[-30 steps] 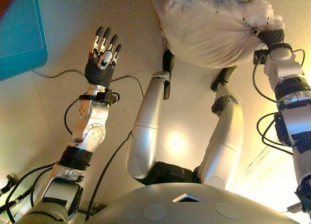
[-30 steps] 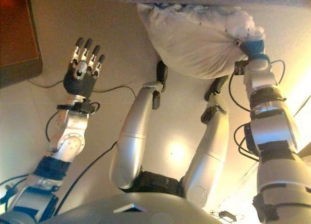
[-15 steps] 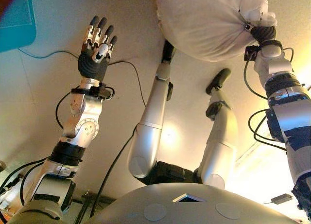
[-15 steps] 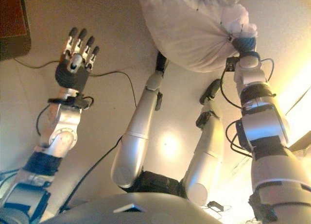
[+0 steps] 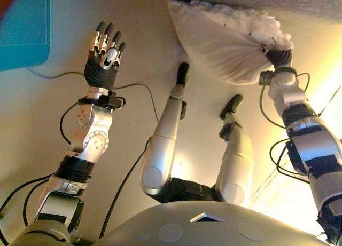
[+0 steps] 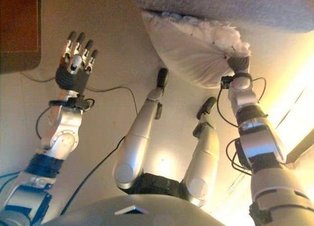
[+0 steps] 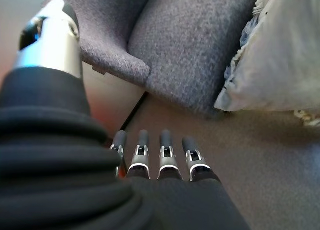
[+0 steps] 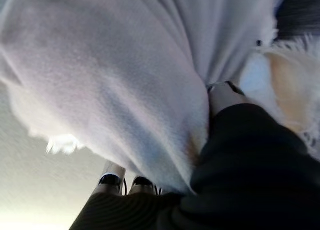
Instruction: Pick up the cushion and take it to the sofa
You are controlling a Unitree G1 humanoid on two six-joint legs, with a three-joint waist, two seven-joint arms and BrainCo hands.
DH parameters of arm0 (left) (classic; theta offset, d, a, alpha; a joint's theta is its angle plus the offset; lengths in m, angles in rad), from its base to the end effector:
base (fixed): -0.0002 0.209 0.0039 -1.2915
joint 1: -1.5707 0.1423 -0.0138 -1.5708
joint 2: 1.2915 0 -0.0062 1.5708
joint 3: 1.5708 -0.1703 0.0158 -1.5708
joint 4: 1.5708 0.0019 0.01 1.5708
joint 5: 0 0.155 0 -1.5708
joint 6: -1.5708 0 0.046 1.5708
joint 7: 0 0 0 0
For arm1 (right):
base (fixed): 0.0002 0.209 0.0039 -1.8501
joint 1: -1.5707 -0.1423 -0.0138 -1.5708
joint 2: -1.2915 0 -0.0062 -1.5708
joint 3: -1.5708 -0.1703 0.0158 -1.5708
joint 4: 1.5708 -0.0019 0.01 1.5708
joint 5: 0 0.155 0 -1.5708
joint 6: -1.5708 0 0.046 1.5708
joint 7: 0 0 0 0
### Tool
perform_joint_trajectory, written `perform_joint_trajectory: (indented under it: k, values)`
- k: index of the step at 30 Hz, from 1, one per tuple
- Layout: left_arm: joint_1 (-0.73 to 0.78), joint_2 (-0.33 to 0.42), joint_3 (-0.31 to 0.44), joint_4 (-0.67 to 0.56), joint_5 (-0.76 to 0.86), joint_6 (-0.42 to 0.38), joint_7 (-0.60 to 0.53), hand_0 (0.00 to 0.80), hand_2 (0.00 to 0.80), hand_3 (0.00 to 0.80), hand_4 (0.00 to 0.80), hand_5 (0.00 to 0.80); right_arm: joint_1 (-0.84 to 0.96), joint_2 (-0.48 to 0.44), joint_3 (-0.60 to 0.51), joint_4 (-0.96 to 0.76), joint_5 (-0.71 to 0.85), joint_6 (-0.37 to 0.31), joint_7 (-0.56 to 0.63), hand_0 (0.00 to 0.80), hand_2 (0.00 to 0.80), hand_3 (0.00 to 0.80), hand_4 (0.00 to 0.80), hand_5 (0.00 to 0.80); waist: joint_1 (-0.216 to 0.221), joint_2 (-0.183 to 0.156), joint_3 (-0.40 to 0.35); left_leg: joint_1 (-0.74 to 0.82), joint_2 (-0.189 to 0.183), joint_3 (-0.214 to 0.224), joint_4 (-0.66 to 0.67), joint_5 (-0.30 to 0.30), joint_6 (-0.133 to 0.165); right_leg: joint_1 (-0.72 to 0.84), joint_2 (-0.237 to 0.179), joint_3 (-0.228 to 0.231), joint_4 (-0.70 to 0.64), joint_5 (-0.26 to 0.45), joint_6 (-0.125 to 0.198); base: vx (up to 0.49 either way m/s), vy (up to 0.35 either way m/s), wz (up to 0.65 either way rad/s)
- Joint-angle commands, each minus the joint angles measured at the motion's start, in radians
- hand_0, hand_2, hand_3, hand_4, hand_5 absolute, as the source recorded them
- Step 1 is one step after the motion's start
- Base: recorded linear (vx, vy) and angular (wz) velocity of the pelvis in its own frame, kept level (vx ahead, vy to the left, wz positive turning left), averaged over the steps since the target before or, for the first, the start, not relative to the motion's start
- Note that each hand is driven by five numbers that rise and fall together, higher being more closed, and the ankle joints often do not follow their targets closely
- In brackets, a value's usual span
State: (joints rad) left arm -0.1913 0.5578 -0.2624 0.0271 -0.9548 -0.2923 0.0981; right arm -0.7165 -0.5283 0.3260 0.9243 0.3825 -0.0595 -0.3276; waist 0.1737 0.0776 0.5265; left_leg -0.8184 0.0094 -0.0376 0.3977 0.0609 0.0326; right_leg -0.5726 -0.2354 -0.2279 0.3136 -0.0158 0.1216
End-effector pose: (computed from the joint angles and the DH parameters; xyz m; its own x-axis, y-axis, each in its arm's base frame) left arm 0.2479 0.1912 0.1061 0.9668 -0.0558 0.2494 0.1520 0.9101 -0.3856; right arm 0.3259 -0.2349 0.0897 0.9292 -0.3628 -0.0707 0.3191 0.8839 -0.3420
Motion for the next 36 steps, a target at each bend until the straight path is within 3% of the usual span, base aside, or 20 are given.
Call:
perform_joint_trajectory:
  k: [1, 7, 12, 15, 19, 26, 36]
  values:
    - [0.024, -0.033, 0.031, 0.01, 0.056, -0.007, 0.018, 0.0, 0.0, 0.0, 0.0, 0.0, 0.025, -0.065, -0.065, -0.104, -0.006, -0.05, -0.052, 0.8, 0.8, 0.8, 0.8, 0.8, -0.003, -0.038, -0.007, 0.185, -0.007, 0.066, -0.11, -0.045, -0.011, 0.049, -0.051, 0.043, -0.075, 0.207, 0.03, 0.012, -0.057, 0.08]
    - [0.046, -0.041, 0.072, 0.052, 0.062, 0.057, 0.007, 0.0, 0.0, 0.0, 0.0, 0.0, 0.102, -0.043, -0.072, -0.182, -0.024, -0.029, -0.048, 0.8, 0.8, 0.8, 0.8, 0.8, 0.0, -0.082, -0.007, 0.358, 0.012, 0.064, -0.171, -0.045, -0.023, 0.219, -0.064, 0.047, -0.141, 0.212, 0.045, 0.013, -0.039, -0.02]
    - [0.087, -0.051, 0.099, 0.069, 0.085, 0.124, 0.002, 0.0, 0.0, 0.0, 0.0, 0.0, 0.166, -0.039, -0.078, -0.242, -0.043, -0.01, -0.042, 0.8, 0.8, 0.8, 0.8, 0.8, 0.006, -0.104, -0.053, 0.438, 0.02, 0.061, -0.187, -0.061, -0.032, 0.306, -0.074, 0.046, -0.166, 0.202, 0.047, 0.088, -0.002, -0.04]
    - [0.158, -0.065, 0.134, 0.116, 0.106, 0.166, -0.033, 0.0, 0.0, 0.0, 0.0, 0.0, 0.257, -0.043, -0.097, -0.357, -0.116, 0.013, -0.037, 0.8, 0.8, 0.8, 0.8, 0.8, 0.001, -0.128, -0.12, 0.505, 0.021, 0.054, -0.217, -0.058, -0.033, 0.379, -0.078, 0.06, -0.184, 0.205, 0.049, 0.189, 0.055, -0.04]
    - [0.237, -0.104, 0.165, 0.135, 0.156, 0.2, -0.063, 0.0, 0.0, 0.0, 0.0, 0.0, 0.441, -0.032, -0.172, -0.501, -0.157, -0.012, -0.026, 0.8, 0.8, 0.8, 0.8, 0.8, -0.022, -0.143, -0.217, 0.602, 0.018, 0.047, -0.274, -0.051, -0.026, 0.453, -0.077, 0.088, -0.192, 0.226, 0.059, 0.225, 0.106, 0.01]
    - [0.265, -0.141, 0.159, 0.134, 0.222, 0.246, -0.082, 0.0, 0.0, 0.0, 0.0, 0.0, 0.525, -0.032, -0.241, -0.642, -0.264, 0.01, 0.008, 0.8, 0.8, 0.8, 0.8, 0.8, -0.051, -0.153, -0.351, 0.716, 0.014, 0.053, -0.337, -0.046, -0.013, 0.503, -0.087, 0.13, -0.146, 0.304, 0.076, 0.203, 0.091, 0.0]
    - [0.28, -0.131, 0.158, 0.196, 0.314, 0.283, -0.108, 0.0, 0.0, 0.0, 0.0, 0.0, 0.395, -0.056, -0.25, -0.607, -0.207, 0.08, 0.076, 0.8, 0.8, 0.8, 0.8, 0.8, -0.03, -0.155, -0.436, 0.805, 0.001, 0.118, -0.335, -0.086, -0.007, 0.536, -0.138, 0.07, -0.114, 0.394, 0.092, 0.087, 0.084, -0.19]
